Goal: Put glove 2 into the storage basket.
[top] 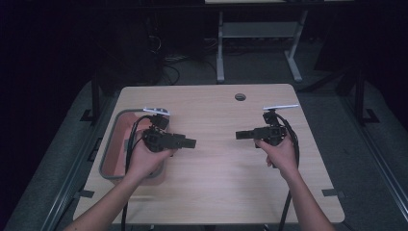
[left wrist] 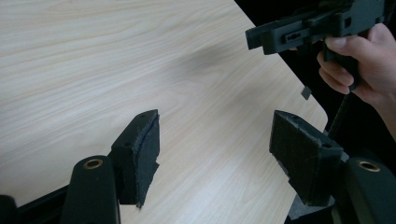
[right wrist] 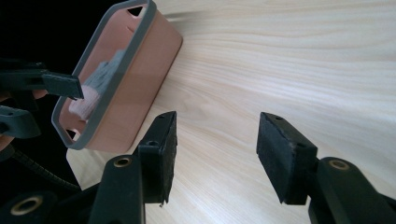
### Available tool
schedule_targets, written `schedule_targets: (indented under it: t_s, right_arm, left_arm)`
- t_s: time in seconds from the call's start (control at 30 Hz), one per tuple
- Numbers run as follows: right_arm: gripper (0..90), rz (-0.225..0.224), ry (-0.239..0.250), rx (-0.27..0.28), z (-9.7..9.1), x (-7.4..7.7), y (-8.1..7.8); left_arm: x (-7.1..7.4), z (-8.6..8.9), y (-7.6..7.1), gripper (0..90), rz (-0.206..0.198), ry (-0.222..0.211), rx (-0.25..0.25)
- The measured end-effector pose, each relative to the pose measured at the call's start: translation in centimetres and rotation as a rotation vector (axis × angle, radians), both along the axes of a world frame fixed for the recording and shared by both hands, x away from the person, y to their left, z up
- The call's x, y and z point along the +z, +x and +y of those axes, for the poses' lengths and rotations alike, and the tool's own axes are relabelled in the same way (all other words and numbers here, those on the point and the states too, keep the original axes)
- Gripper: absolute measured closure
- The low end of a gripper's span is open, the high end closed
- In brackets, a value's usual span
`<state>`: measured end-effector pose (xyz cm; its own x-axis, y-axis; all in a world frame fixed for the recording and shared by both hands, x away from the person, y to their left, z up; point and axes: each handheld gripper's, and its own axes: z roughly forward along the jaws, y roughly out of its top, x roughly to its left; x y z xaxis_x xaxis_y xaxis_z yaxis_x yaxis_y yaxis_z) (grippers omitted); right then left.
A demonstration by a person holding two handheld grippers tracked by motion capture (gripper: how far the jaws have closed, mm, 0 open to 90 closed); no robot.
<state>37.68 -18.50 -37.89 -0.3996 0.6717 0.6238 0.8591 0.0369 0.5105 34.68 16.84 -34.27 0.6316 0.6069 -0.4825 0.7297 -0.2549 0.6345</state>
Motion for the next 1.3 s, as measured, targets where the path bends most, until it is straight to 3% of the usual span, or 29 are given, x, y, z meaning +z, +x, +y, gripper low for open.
schedule_targets:
  t_s: [0.43,0.93,1.3]
  right_arm:
    - [44.4,0.018,-0.013,-0.032,-2.4,-1.4,-1.1]
    - [43.2,0.030,-0.015,-0.075,-5.1,-2.9,-2.5]
    - [41.6,0.045,0.003,-0.101,-7.1,-4.7,-4.2]
  left_arm:
    - [-1.1,-3.8,-0.6,32.2,0.012,0.005,-0.069]
    - [-2.7,-6.2,-1.5,30.4,0.015,-0.003,-0.109]
    - [-4.7,-7.7,-2.9,28.5,0.006,-0.002,-0.165]
